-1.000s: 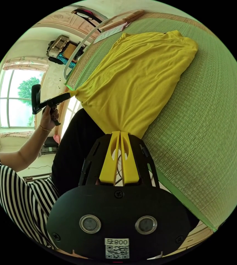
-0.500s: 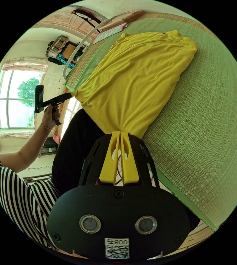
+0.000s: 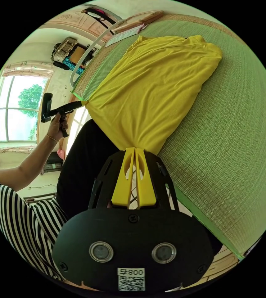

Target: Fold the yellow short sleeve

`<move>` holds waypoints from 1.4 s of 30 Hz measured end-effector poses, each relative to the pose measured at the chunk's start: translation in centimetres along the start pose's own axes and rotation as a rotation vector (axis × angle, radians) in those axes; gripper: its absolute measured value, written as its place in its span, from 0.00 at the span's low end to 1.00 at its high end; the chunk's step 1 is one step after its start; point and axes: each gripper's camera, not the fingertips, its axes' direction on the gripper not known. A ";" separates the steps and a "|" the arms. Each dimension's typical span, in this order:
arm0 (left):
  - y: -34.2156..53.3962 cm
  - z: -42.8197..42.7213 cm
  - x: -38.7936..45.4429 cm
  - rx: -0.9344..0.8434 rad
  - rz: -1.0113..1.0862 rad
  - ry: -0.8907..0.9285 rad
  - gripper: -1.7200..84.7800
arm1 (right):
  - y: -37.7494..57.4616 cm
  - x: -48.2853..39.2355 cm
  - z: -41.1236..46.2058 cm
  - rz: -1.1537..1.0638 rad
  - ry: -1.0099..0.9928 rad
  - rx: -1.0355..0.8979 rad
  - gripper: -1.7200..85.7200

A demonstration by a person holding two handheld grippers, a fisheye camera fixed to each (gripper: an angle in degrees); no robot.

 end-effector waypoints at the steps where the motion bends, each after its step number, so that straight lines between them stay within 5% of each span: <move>1: 0.4 -0.3 0.7 0.016 0.003 -0.007 0.03 | 0.2 0.0 0.1 0.000 0.001 0.002 0.02; 9: 3.1 -0.5 6.2 0.082 0.039 0.072 0.03 | 4.7 3.8 1.2 0.103 -0.092 0.034 0.02; 18: 2.8 9.0 21.0 -0.167 0.293 0.297 0.07 | 10.4 9.1 1.9 0.231 -0.178 0.110 0.03; 28: 4.1 19.8 28.4 -0.377 0.166 0.400 0.10 | 14.0 14.2 4.2 0.306 -0.404 0.195 0.09; 42: 6.9 23.0 32.0 -0.321 0.124 0.439 0.03 | 15.7 18.5 8.2 0.373 -0.633 0.263 0.12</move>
